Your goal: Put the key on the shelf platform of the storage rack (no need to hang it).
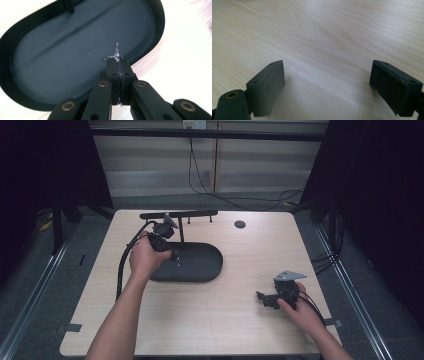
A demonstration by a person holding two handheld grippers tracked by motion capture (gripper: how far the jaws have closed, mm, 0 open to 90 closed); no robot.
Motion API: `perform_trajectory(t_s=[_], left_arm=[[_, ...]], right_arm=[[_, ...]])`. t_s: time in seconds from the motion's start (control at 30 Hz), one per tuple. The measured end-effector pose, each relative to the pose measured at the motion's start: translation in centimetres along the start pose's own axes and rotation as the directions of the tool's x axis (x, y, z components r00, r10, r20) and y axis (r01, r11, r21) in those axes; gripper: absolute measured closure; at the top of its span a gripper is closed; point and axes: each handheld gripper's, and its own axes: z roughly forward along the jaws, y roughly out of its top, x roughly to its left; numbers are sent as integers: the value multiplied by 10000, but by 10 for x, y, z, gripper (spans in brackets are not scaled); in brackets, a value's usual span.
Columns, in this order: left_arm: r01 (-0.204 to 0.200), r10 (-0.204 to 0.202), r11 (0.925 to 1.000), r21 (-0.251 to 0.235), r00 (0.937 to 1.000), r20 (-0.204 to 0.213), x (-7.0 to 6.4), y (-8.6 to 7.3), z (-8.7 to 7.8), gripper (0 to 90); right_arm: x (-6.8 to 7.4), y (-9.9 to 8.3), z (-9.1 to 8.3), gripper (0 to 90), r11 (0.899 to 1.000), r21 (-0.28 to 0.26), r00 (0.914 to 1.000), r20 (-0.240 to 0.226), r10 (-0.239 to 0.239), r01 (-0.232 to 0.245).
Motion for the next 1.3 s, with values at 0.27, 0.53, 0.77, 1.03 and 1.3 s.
perform_trajectory(t_s=[0.27,0.53,0.77,1.03,1.3], left_arm=[[73,-73,10000,-15,10000,-26,0,3,9,891],[156,-156,9998,-90,9999,-60,2,2,14,890],[214,-215,9998,-30,9996,-188,1,4,20,890],[185,-186,9998,-18,9996,-206,1,5,29,890],[307,-308,9995,-58,9993,-213,4,3,36,889]], right_arm=[[0,0,0,122,10000,1,10000,-14,29,-29],[0,0,0,122,10000,-20,10000,-18,-24,24],[0,0,0,122,10000,-24,10000,-19,-35,35],[0,0,0,123,10000,-22,10000,-19,-19,19],[0,0,0,123,10000,-27,10000,-21,-38,38]])
